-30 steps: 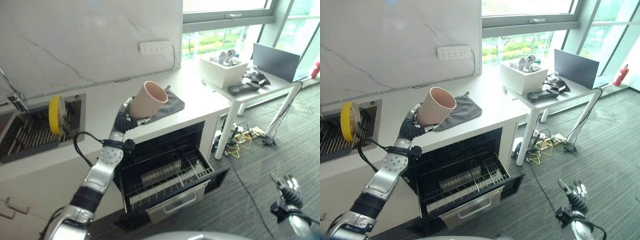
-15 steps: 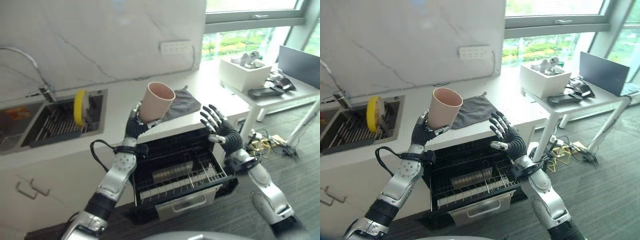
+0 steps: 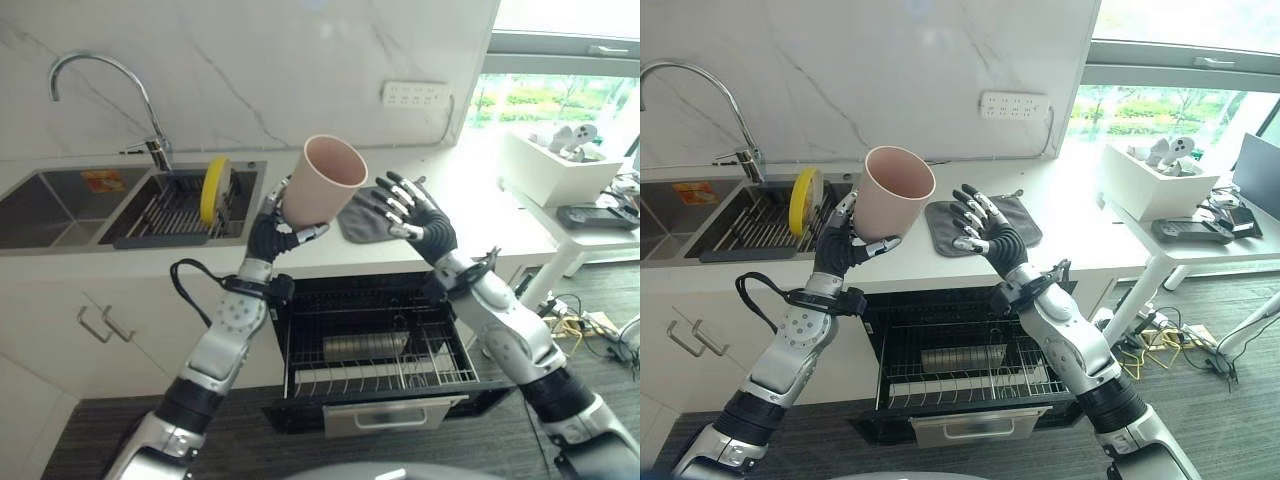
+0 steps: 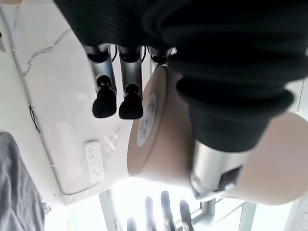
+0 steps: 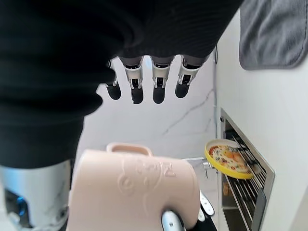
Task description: Place the dishes in the dishwasher.
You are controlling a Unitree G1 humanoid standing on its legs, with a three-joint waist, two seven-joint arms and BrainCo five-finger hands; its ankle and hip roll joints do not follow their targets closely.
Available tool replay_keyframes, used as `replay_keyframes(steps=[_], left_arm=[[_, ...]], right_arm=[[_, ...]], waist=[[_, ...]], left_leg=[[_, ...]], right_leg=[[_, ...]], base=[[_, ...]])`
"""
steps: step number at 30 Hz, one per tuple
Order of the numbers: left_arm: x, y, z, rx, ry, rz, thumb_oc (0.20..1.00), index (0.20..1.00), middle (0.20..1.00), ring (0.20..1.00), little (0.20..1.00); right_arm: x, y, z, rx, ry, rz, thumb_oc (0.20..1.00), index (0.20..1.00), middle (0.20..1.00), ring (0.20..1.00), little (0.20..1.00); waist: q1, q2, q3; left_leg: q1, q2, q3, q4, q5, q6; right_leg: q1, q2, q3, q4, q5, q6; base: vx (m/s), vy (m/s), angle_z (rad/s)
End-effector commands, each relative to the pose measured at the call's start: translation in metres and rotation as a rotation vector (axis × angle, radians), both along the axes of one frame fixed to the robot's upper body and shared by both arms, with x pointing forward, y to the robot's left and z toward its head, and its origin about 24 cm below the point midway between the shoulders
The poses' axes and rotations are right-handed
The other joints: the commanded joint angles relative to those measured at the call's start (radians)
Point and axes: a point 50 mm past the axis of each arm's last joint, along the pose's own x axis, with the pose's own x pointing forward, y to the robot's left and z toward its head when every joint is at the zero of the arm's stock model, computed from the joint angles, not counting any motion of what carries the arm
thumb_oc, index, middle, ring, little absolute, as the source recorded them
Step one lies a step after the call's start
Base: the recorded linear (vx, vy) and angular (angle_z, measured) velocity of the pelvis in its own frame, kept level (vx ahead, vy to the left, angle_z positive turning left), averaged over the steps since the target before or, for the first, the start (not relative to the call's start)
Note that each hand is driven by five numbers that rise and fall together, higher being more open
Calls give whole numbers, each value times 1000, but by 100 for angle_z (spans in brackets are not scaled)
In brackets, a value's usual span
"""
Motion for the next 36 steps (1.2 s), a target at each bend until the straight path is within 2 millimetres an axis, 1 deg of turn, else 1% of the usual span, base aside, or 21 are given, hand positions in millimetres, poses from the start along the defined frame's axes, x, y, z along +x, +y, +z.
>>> replay_keyframes(steps=[1,6,9,15,20,24,29,34,36], left_arm=[[13,-19,39,55,-152,-88,200,200,200,200,200],[15,-26,39,78,-145,-118,200,200,200,200,200],[15,-29,40,93,-148,-133,200,200,200,200,200],[18,-35,38,114,-133,-132,200,200,200,200,200],[18,-37,35,135,-123,-140,200,200,200,200,200],[19,-41,34,149,-114,-143,200,200,200,200,200],[19,-46,31,167,-108,-139,200,200,200,200,200],[19,-50,27,183,-95,-133,200,200,200,200,200],[18,-51,27,187,-91,-132,200,200,200,200,200]], right_arm=[[10,6,34,46,-114,2,1000,1000,1000,1000,1000],[14,15,41,-1,-137,14,1000,1000,1000,1000,1000],[16,18,44,-17,-158,12,1000,1000,1000,1000,1000],[18,25,59,-51,-217,-6,1000,1000,1000,1000,1000],[20,27,63,-62,-231,-28,1000,1000,1000,1000,1000],[22,26,66,-102,-279,-119,1000,1000,1000,1000,1000],[21,30,74,-102,-317,-161,1000,1000,1000,1000,1000],[23,33,75,-103,-312,-259,1000,1000,1000,1000,1000],[22,35,75,-105,-307,-255,1000,1000,1000,1000,1000]], waist=[[14,-5,-9],[18,-5,-12],[20,-5,-11],[20,-5,-10],[22,-4,-8],[23,-3,-8],[21,0,-6],[22,2,-2],[23,2,-1]], left_leg=[[0,-1,-68,4,-30,2],[-3,-2,-73,4,-28,2],[-3,-2,-74,4,-27,2],[-4,-3,-74,4,-29,3],[-2,-3,-73,4,-30,4],[-1,-2,-73,4,-32,5],[1,-5,-73,4,-37,6],[6,-6,-72,4,-41,8],[6,-6,-71,4,-42,8]], right_leg=[[20,-27,8,7,-24,8],[18,-28,9,7,-23,7],[18,-28,10,7,-21,8],[15,-32,13,7,-18,9],[15,-34,11,7,-17,10],[15,-35,12,7,-17,11],[14,-34,19,7,-20,10],[16,-34,22,7,-22,10],[17,-34,22,7,-23,10]], base=[[1,-3,6],[-2,-1,3],[0,0,0],[0,0,0],[0,0,0],[0,0,0],[0,0,0],[0,0,0],[0,0,0]])
